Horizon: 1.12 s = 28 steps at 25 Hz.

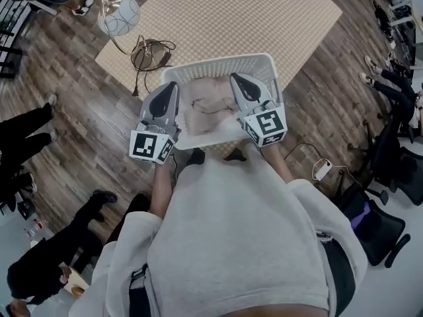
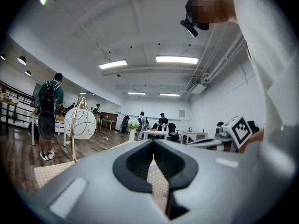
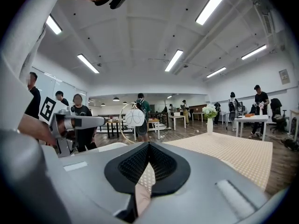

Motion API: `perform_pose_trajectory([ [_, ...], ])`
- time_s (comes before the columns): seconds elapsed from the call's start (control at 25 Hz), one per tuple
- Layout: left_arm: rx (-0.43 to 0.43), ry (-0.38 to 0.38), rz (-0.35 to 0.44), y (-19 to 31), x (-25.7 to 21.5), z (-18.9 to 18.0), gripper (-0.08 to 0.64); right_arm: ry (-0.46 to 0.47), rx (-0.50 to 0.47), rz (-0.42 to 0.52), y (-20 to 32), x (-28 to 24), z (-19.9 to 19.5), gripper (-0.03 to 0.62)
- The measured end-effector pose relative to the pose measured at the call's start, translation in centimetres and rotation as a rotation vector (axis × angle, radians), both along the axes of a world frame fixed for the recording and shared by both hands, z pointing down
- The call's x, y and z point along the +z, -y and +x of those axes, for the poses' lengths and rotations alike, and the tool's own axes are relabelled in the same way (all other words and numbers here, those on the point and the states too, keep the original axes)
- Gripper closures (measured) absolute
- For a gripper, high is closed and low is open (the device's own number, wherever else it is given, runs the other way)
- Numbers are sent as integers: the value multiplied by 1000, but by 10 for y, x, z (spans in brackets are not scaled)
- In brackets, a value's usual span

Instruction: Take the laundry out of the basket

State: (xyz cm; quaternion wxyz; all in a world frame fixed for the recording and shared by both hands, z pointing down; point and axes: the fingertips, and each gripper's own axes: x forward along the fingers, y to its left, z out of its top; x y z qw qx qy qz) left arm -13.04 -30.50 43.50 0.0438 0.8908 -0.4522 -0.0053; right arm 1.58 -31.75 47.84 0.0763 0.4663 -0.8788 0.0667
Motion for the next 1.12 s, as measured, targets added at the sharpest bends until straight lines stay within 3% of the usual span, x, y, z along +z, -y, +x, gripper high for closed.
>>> perform_pose_trajectory([
  [0.28, -12, -4, -6, 4, 5, -4, 554, -23, -37, -43, 3, 23, -7, 594],
  [0.4, -12, -5, -9, 3, 6, -3, 554, -108, -72, -22, 1, 27, -13, 594],
  [0.52, -11, -10, -6, 3, 4, -2, 554, -366, -177, 70, -7, 38, -25, 594],
  [0.68, -13, -19, 7, 3, 1, -1, 554, -987, -438, 283, -30, 80, -42, 594],
  [0.72, -15, -20, 10, 3, 1, -2, 554, -1102, -497, 317, -35, 92, -44, 594],
  [0.76, -16, -22, 12, 3, 0, -2, 554, -1157, -538, 324, -39, 100, -45, 594],
  [0.96, -20, -27, 23, 1, -3, -2, 554, -1124, -563, 251, -41, 109, -45, 594],
  [1.08, -27, -31, 28, 1, -4, -5, 552, -1093, -621, 126, -45, 122, -43, 587],
  [1.12, -29, -33, 29, 1, -5, -6, 552, -1094, -658, 58, -48, 132, -42, 452],
])
